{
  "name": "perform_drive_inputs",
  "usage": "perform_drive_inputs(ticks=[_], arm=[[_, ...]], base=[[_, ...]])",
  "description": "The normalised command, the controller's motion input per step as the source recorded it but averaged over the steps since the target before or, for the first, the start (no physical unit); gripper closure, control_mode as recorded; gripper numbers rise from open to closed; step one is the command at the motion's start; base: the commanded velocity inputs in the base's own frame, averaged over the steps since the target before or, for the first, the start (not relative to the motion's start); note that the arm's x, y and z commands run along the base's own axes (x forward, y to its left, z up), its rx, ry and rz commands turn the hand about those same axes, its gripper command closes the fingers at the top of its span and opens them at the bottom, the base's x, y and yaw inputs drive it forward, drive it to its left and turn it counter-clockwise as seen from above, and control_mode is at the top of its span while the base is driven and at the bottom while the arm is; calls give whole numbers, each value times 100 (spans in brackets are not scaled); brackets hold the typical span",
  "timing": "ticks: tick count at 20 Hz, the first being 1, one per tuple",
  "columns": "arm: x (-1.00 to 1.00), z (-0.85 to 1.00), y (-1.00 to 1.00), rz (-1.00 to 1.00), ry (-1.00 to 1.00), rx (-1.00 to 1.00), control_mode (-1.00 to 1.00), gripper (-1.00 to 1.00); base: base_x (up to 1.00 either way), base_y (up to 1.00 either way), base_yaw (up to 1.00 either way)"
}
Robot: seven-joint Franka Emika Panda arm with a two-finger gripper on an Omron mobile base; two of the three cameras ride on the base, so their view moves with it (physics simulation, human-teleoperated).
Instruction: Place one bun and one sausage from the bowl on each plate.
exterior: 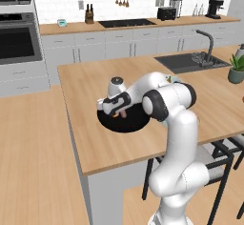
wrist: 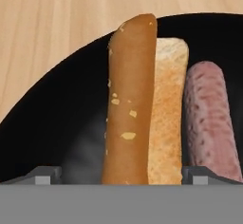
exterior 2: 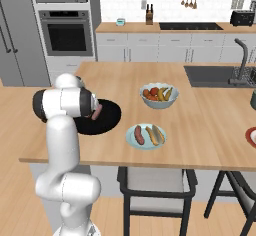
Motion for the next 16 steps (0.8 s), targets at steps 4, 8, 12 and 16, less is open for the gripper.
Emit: perform_drive_inputs(ticks=[4,8,12,16], arm=[[1,-13,0,0,-3,0,-100,-100],[0,-13,-11,0,-4,0,-100,-100],[0,-10,-10,0,-8,0,-100,100],[0,-10,-5,0,-7,0,-100,100]], base=[[0,0,0],[0,0,0],[0,0,0],[0,0,0]])
